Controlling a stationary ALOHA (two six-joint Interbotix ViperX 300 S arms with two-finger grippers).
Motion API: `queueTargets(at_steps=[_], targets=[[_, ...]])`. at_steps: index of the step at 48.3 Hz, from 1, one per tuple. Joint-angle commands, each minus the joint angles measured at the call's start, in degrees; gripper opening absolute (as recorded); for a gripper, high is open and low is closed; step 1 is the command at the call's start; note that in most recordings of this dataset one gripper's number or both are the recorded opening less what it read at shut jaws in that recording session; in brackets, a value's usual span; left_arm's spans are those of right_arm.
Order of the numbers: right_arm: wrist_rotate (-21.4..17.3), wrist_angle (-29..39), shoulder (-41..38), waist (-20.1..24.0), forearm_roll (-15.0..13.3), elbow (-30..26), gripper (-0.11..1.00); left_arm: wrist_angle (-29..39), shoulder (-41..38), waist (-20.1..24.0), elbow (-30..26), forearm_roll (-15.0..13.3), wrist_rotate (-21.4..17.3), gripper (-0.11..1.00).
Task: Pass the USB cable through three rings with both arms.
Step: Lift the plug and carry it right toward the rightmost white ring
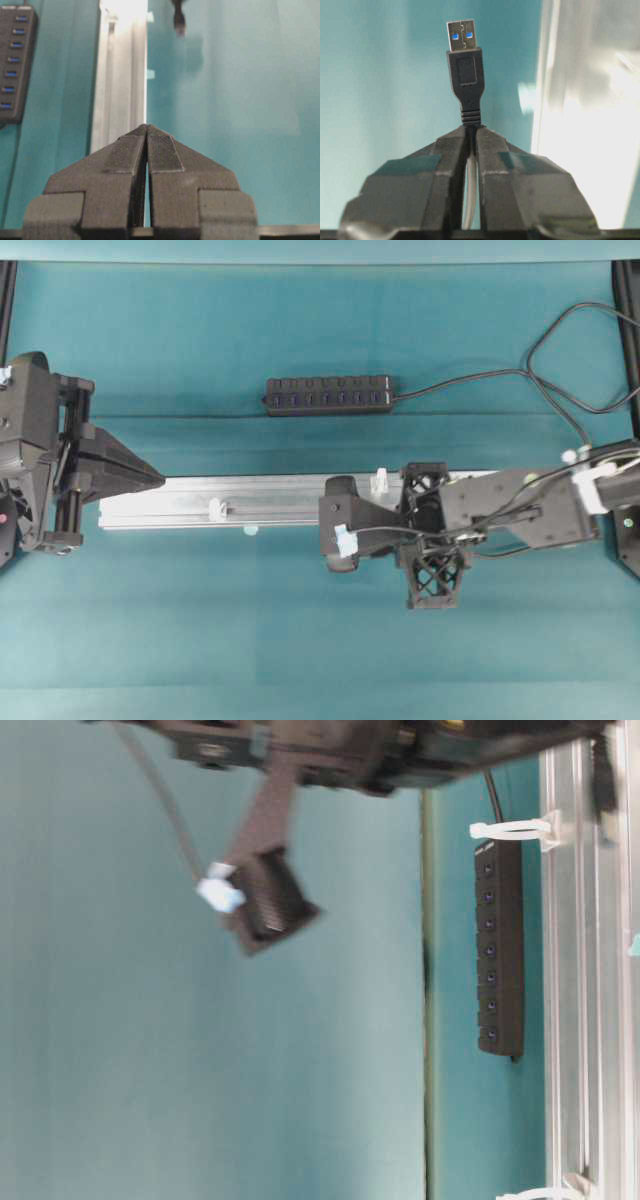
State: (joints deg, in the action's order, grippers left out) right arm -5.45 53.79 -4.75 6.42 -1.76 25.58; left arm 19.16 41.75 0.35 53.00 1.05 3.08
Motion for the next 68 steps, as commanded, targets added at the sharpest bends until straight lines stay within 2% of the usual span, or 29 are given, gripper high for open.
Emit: queueTargets(at_steps=[1,10,16,23,31,38,57,68], targets=[[2.1,4.0,2.9,-0.2,-0.1,-2.7,-0.08,-0.5,0.1,0.3,-1.0,0.2,0.1,0.02],[3.6,12.4,4.5,-0.7,-0.5,-6.6,-0.08,-0.5,0.1,0.7,-1.0,0.2,0.0,0.02],[3.6,16.3,5.9,-0.9,-3.3,-8.2,-0.08,-0.5,0.1,0.7,-0.9,0.2,0.0,0.02],[3.6,21.1,8.8,-1.7,-6.6,-8.3,-0.08,-0.4,0.1,0.7,-0.9,0.2,0.0,0.02],[3.7,24.9,11.8,-2.6,-7.1,-6.1,-0.08,-0.4,0.2,0.7,-0.9,0.2,0.1,0.02],[3.2,25.0,14.8,-2.8,-7.1,-2.5,-0.08,-0.3,0.3,0.7,-0.9,0.2,0.1,0.02],[-1.3,19.5,25.0,-2.9,-7.0,10.1,-0.08,-0.2,0.1,1.0,-0.7,0.2,0.2,0.02],[-1.8,14.1,26.7,-2.9,-6.2,16.2,-0.08,-0.1,0.1,1.7,-0.8,0.2,0.2,0.02]])
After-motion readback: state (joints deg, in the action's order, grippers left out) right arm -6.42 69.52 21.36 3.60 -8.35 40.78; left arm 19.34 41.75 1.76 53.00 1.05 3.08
